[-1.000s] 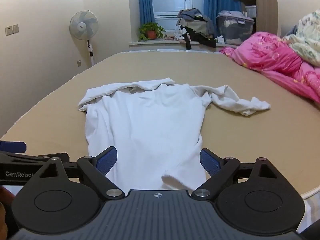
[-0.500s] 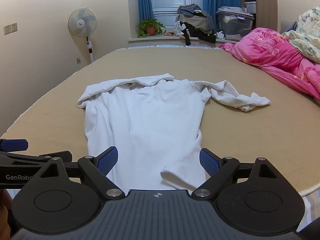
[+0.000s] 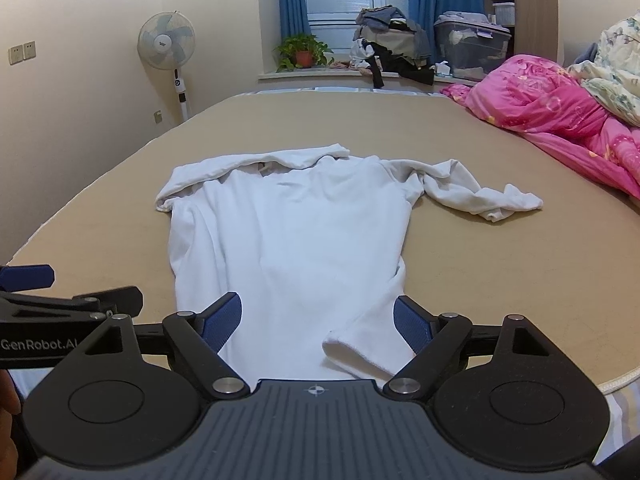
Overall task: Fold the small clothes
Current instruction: 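Move both grippers open toward the hem of the white shirt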
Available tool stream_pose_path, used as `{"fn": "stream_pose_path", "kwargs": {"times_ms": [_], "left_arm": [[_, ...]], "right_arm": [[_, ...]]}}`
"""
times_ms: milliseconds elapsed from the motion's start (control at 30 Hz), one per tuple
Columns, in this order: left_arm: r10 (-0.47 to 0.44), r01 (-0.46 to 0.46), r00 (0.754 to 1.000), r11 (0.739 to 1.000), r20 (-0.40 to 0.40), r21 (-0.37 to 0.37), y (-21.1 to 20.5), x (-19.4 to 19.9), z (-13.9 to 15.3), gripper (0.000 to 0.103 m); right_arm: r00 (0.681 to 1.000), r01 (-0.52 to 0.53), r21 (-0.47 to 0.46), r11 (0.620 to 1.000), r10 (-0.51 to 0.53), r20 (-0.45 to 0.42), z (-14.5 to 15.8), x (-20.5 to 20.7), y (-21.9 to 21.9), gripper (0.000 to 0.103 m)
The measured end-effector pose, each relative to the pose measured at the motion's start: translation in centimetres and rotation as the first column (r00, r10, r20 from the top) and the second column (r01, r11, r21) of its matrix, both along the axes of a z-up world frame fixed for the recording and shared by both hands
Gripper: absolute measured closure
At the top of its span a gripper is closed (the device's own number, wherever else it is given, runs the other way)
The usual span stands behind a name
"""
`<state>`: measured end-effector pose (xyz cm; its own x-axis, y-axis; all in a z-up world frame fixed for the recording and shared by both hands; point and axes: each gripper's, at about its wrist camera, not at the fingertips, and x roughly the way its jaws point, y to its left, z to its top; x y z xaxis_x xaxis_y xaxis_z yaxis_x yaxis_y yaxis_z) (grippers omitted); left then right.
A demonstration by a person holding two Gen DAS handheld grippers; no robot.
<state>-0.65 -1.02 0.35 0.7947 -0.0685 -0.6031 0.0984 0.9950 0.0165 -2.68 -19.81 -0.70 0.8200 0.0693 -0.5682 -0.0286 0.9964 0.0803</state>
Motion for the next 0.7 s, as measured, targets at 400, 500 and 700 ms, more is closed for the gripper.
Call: {"fn": "stream_pose_path", "kwargs": {"times_ms": [400, 500, 700], "left_arm": [[-0.002, 0.002, 1.000, 1.000, 0.007, 0.000, -0.1, -0.1, 0.1, 0.002], [-0.001, 0.001, 1.000, 1.000, 0.009, -0.001, -0.1, -0.1, 0.1, 0.002], [-0.001, 0.001, 1.000, 1.000, 0.011, -0.004, -0.1, -0.1, -0.1, 0.003]], "right_arm": [[1.000, -0.014, -0.011, 1.000, 0.014, 0.024, 0.2, -0.2, 0.5, 0.025], [0.999, -0.026, -0.023, 0.999, 0.027, 0.033, 0.2, -0.4, 0.8, 0.028], [0.997, -0.049, -0.040, 0.998, 0.051, 0.052, 0.3, -0.6, 1.4, 0.039]]}}
